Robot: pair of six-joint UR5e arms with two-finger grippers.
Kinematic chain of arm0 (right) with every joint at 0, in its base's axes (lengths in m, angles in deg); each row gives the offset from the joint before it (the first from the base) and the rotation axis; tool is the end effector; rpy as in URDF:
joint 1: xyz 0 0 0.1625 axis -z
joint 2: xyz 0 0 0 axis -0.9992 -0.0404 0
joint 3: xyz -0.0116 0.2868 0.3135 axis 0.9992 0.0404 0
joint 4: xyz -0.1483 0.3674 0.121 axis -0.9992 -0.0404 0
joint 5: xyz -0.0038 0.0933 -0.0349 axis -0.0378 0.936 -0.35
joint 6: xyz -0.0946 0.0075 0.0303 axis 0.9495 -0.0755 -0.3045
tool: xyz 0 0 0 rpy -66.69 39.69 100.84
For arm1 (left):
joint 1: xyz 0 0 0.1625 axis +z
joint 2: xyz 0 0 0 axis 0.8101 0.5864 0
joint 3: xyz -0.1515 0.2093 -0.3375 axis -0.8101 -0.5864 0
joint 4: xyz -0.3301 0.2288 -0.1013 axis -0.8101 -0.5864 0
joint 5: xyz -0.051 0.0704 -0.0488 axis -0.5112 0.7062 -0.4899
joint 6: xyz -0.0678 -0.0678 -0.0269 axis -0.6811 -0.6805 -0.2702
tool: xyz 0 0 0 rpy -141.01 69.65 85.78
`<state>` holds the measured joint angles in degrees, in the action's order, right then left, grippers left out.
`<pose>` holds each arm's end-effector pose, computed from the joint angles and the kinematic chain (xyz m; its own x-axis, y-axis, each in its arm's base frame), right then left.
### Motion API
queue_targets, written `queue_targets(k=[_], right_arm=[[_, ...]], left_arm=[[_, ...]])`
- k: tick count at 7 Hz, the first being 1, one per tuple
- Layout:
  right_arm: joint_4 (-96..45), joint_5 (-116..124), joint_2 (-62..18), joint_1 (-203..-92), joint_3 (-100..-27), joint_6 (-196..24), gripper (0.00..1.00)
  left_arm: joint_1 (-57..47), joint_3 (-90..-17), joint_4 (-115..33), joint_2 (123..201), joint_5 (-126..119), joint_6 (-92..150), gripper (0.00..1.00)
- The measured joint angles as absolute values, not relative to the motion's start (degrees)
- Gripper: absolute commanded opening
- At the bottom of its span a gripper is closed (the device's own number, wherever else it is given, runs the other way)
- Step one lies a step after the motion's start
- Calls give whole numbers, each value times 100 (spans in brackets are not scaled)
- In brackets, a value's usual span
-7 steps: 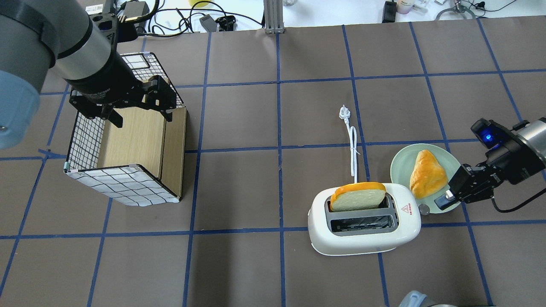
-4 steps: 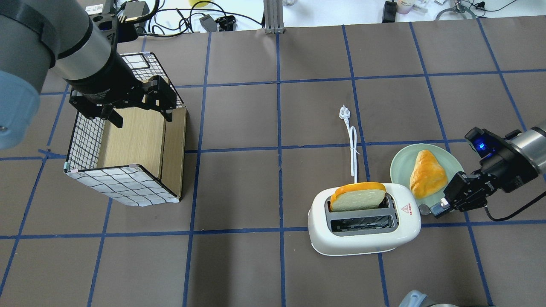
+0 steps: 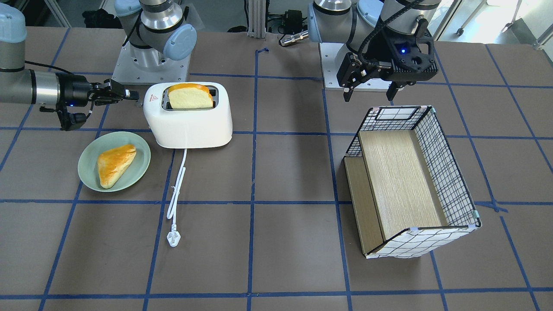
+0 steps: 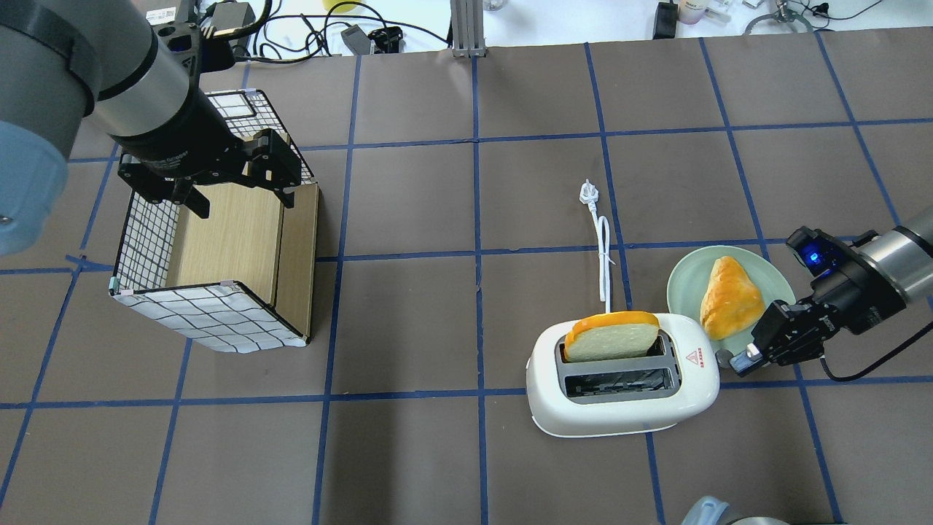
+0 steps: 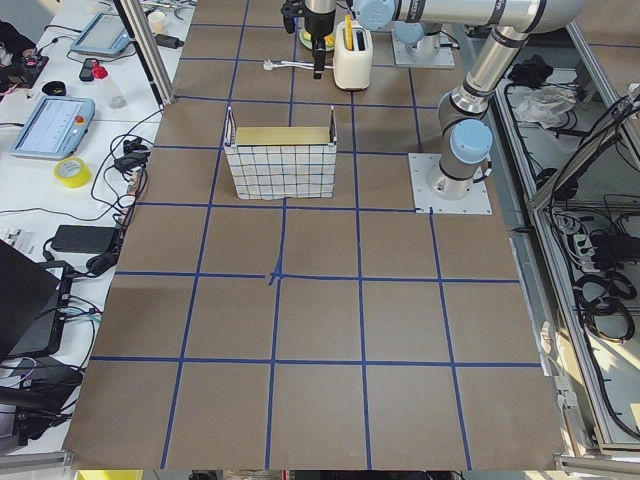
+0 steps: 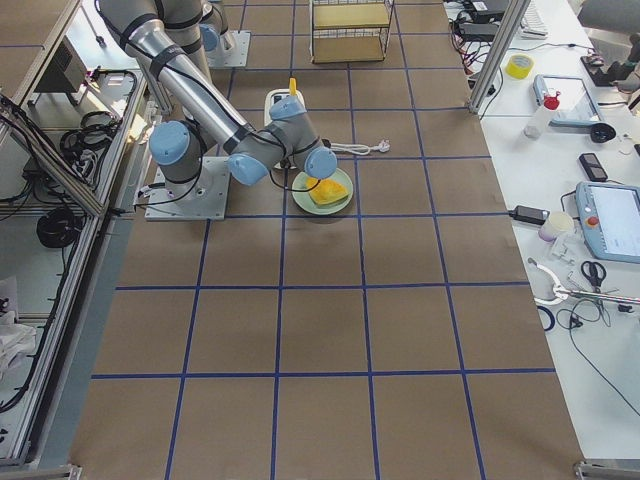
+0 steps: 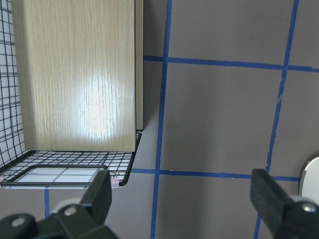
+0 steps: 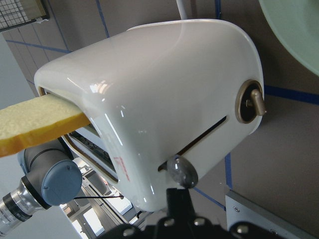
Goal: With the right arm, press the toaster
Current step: 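Push the toaster lever down with the right gripper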
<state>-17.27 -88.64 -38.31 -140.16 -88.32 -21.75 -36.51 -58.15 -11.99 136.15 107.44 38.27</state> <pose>-0.0789 -0.3784 0.2426 -0.6561 0.1818 -0.7324 -0.1793 0.9052 0.3852 -0.1391 -0.4480 0.4953 -0.9964 -0.0837 0.0158 -0.0844 0.9951 -0.0518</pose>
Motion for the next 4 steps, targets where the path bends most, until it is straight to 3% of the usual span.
queue_targets(k=[4], right_arm=[[-2204,-8884,-3741,-14016,-9056,-2184,0]], left_arm=[[-3651,-5818,-1199,13615,10741,3827,100]])
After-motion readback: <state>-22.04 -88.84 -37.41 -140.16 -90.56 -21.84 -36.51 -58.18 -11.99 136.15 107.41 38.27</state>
